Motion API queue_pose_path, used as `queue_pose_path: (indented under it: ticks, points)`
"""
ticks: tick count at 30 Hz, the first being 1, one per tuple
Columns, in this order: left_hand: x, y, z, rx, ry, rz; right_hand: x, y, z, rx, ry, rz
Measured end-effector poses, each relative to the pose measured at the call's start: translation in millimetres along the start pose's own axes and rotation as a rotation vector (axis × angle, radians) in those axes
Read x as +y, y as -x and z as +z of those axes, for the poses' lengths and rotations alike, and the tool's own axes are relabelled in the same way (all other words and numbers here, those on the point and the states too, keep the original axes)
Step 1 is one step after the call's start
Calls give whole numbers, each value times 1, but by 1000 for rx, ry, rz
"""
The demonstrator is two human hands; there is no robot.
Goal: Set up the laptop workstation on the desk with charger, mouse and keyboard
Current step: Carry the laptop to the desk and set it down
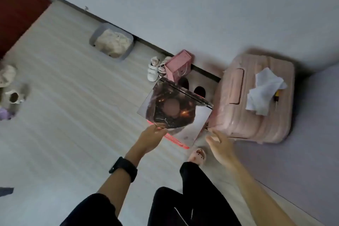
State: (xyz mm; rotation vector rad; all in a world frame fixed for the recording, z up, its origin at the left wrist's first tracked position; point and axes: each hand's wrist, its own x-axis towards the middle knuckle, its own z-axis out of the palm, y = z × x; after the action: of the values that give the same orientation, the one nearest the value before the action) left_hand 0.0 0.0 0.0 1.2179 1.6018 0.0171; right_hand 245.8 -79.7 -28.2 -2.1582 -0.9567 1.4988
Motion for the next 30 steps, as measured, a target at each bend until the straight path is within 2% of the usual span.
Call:
queue_pose_path:
  ticks: [3, 6, 9, 16, 21, 26, 30]
  points:
    - [0, -52, -18, -66, 142, -124, -3, -50, 9, 27, -67, 78]
    - [-6, -107, -40, -113, 116, -235, 3, -97, 20, 38, -174, 192]
    - [-14, -166, -63, -111, 30, -255, 23, -143, 40, 58, -274, 300]
    - [-35, -306, -103, -117, -50, -272, 58, -198, 83, 225, -536, 613]
    - [-46, -368, -108, -165, -90, -240, 75, -225, 106, 342, -660, 626]
    - [-57, -401, -104, -329, 12, -272, 72, -239, 116, 301, -804, 573]
    - [-69, -411, -96, -355, 68, -261, 79, -235, 117, 269, -825, 555]
